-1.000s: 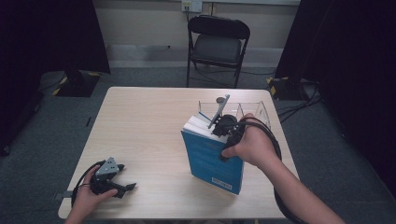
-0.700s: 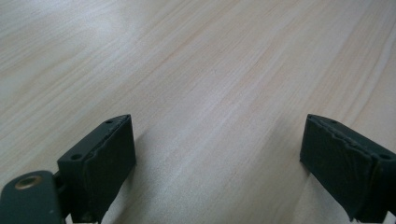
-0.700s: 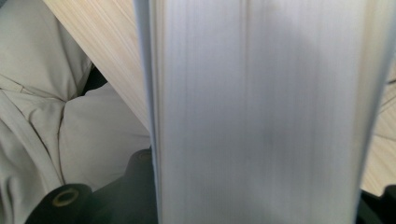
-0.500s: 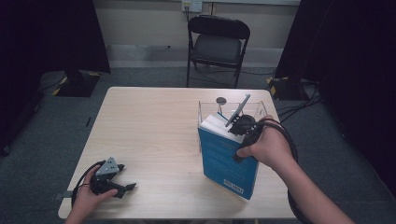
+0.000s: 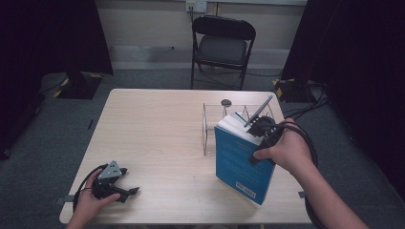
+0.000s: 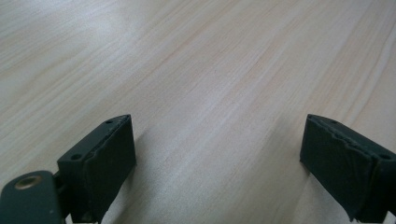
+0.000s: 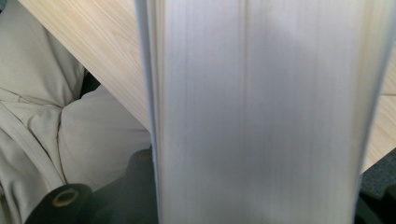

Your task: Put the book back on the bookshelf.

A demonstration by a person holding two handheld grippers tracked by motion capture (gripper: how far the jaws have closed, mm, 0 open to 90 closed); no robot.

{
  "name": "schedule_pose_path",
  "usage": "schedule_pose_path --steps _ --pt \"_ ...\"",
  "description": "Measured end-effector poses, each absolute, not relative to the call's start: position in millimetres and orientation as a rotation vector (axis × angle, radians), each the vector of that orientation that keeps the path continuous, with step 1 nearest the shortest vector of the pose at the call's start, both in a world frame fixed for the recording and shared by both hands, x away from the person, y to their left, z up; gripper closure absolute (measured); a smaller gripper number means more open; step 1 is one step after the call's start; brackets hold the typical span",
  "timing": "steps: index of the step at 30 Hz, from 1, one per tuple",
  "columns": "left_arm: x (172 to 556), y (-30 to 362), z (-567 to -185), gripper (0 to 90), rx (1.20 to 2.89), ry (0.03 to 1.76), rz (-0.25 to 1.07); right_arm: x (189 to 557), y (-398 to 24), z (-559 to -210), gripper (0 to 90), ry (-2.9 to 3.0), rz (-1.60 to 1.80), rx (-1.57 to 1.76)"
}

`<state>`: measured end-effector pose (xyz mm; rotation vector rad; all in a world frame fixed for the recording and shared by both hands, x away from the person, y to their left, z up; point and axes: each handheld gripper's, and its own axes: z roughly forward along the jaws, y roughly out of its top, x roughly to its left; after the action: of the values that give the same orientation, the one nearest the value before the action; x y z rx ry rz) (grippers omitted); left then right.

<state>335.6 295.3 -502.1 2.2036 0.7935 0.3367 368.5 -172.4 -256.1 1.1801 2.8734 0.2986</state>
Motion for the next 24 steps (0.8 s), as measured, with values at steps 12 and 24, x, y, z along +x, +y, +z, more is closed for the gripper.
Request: schedule_pose_path --steps 12,24 --pt "336 295 -502 9.6 2.205 0.793 0.336 367 -190 -255 61.7 2.845 0.288 1.236" --pt "336 295 -502 9.5 2.205 0.794 0.336 366 -207 -254 61.7 2.811 0.287 1.314"
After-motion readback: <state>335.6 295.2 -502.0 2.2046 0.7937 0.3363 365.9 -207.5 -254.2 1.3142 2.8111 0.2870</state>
